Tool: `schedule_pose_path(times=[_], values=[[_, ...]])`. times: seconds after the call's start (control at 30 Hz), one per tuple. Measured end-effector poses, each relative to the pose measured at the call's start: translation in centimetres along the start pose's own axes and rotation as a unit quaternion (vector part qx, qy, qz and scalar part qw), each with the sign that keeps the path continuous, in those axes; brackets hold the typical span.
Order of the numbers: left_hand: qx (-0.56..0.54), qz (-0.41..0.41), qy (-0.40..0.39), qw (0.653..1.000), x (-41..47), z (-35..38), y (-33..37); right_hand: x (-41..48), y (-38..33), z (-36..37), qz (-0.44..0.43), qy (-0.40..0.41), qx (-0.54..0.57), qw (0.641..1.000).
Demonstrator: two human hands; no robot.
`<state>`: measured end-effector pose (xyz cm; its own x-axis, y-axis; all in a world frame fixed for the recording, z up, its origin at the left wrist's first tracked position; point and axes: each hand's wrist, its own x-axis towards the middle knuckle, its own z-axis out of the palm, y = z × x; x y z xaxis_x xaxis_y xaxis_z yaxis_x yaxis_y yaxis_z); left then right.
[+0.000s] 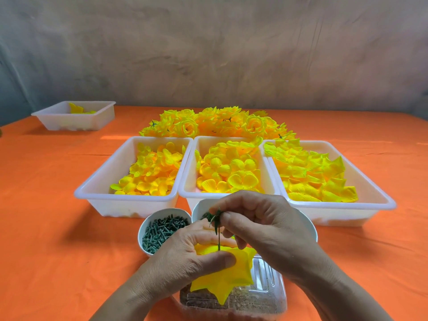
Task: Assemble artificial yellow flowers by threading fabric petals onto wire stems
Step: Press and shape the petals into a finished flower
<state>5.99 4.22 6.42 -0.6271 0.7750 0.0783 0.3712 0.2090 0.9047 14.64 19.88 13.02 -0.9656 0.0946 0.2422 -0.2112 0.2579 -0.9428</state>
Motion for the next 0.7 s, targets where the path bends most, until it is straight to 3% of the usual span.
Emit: schedule_pose_path(times=[0.2,0.4,0.7], values=[[0.000,0.025,0.005,1.000,0.0,0.0,-0.2,-0.2,0.6,-0.1,-0.006,-0.011,0.026,1.000],[0.004,0.036,0.014,0.999,0.0,0.1,-0.1,-0.7,1.2,-0.5,0.015,-0.058,0.120,0.991],[0.002,0.015,-0.012,1.000,0.0,0.0,0.2,-0.4,1.6,-0.3,-0.006,-0.051,0.128,0.990]])
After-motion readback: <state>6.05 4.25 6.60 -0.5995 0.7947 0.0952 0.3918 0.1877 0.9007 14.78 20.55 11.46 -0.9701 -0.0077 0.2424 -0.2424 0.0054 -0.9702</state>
